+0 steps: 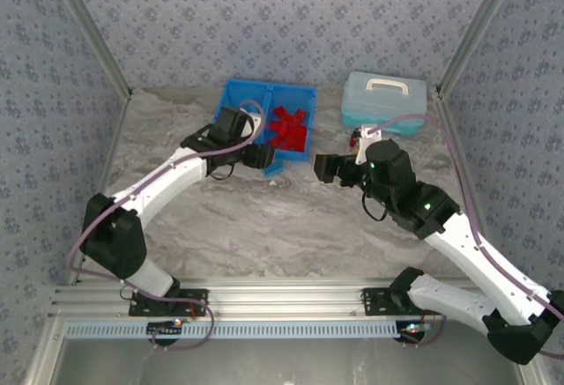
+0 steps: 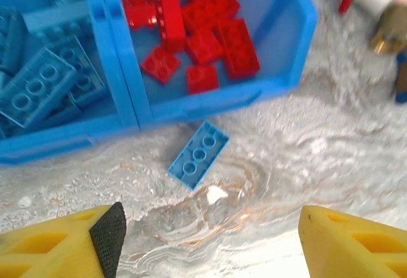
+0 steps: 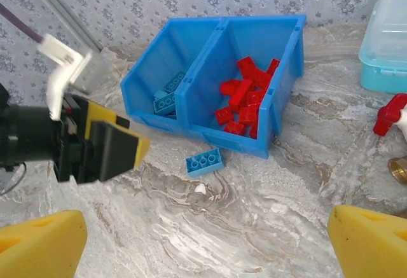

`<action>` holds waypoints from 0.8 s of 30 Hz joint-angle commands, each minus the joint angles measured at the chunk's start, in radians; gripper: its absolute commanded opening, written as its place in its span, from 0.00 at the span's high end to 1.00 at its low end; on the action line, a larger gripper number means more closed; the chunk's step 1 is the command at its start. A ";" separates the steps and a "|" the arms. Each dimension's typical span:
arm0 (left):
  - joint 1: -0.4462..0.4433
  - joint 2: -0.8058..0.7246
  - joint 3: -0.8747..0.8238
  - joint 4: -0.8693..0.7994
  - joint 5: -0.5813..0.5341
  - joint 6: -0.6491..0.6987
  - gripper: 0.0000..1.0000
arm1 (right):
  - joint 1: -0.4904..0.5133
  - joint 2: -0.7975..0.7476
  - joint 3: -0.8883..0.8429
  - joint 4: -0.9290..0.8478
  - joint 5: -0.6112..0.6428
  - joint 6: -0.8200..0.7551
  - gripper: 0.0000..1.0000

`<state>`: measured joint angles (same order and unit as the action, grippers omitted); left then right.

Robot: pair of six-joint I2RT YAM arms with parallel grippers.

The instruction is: Sort the legos into containers by color

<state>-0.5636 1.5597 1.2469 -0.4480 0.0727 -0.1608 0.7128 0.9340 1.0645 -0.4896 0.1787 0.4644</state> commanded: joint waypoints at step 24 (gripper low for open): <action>-0.089 0.482 0.239 -0.023 -0.137 0.266 0.21 | -0.004 0.001 0.008 0.001 -0.015 0.045 0.00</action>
<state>-0.6231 2.0136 1.4429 -0.4438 -0.0238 0.0628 0.7128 0.9436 1.0645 -0.4908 0.1680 0.4908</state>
